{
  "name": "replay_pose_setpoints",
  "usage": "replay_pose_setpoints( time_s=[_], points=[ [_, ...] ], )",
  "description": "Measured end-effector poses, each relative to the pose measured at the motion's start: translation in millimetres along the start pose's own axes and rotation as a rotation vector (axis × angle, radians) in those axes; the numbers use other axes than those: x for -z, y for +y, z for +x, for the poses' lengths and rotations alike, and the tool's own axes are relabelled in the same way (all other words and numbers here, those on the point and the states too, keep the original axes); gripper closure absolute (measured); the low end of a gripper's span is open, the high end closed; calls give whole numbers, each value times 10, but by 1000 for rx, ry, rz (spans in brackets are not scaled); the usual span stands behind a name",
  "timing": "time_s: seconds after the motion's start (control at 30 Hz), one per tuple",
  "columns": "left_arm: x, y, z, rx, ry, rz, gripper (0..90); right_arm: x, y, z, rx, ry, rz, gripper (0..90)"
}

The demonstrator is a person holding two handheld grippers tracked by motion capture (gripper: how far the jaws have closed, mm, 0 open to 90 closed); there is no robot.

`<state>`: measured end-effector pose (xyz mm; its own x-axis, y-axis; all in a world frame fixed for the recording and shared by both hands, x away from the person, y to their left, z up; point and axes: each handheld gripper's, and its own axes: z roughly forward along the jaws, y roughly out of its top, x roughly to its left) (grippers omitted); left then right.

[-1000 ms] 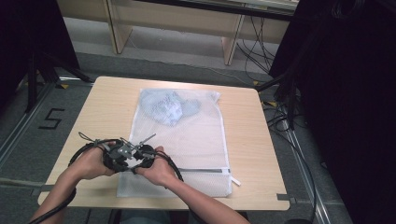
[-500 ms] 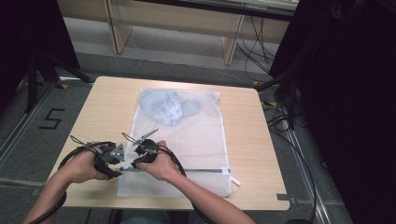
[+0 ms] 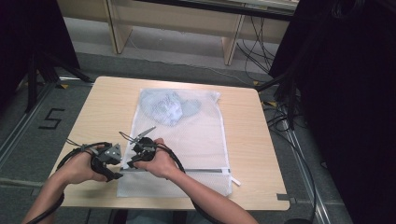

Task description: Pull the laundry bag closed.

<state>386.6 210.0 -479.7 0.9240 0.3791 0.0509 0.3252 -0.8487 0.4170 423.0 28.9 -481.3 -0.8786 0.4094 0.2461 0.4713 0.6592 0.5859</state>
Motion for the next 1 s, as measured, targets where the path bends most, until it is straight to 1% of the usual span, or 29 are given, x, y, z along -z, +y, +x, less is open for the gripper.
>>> replay_pose_setpoints(
  time_s=[0.03,0.07,0.1,0.2,0.27,0.3,0.33,0.37,0.4,0.43,0.47,0.5,0.53,0.6,0.63,0.67,0.7,0.73,0.77,0.83,0.87,0.9,0.93,0.97,1.0],
  points=[
    [-3,-4,7,-9,1,-10,444,-6,-5,4,2,-3,2,702],
    [-1,-7,6,-11,-1,-14,441,-16,-12,11,-3,7,6,702],
    [1,-12,-3,4,-1,-18,440,-23,-17,18,-9,10,7,701],
    [2,-14,0,4,-1,-20,436,-35,-17,20,0,8,-1,701],
    [-10,-21,1,15,0,-23,432,-35,-9,17,0,16,-2,702],
    [-17,-23,5,10,0,-27,429,-34,-5,15,-2,16,-1,702],
    [-19,-29,5,15,-2,-23,429,-31,-2,19,-16,10,2,702],
    [-24,-33,11,6,-1,-28,428,-32,2,15,-16,3,-1,702],
    [-27,-41,0,21,-3,-29,427,-34,6,9,-18,15,-3,702],
    [-27,-45,0,20,-2,-31,426,-31,9,11,-28,14,0,702],
    [-24,-50,-3,28,-1,-32,425,-33,13,7,-26,16,-2,702],
    [-18,-49,7,21,4,-33,424,-37,18,-4,-5,19,-9,702],
    [-21,-51,3,35,8,-44,423,-40,18,-4,1,20,-10,703],
    [-35,-45,3,43,7,-56,421,-48,11,13,-19,21,3,704],
    [-41,-39,3,40,5,-54,419,-48,8,10,-14,9,21,705],
    [-52,-37,1,44,4,-53,418,-56,5,-1,-6,11,27,706],
    [-56,-34,3,44,1,-48,415,-61,5,-14,-2,5,25,711],
    [-56,-31,14,30,5,-46,412,-65,8,-32,16,16,19,715],
    [-59,-32,12,38,8,-51,411,-65,10,-20,-16,20,25,719],
    [-62,-32,4,45,6,-68,410,-79,12,-37,-16,21,22,723],
    [-70,-33,-5,61,2,-81,409,-81,18,-31,-23,32,29,725],
    [-70,-34,-9,66,2,-84,408,-89,27,-34,-9,32,23,726],
    [-64,-36,-7,62,5,-81,408,-88,32,-16,-29,29,29,727],
    [-61,-37,-4,56,11,-86,408,-104,42,-19,-16,41,21,728],
    [-60,-41,-3,61,10,-89,408,-98,49,1,-44,44,40,728]
  ],
)
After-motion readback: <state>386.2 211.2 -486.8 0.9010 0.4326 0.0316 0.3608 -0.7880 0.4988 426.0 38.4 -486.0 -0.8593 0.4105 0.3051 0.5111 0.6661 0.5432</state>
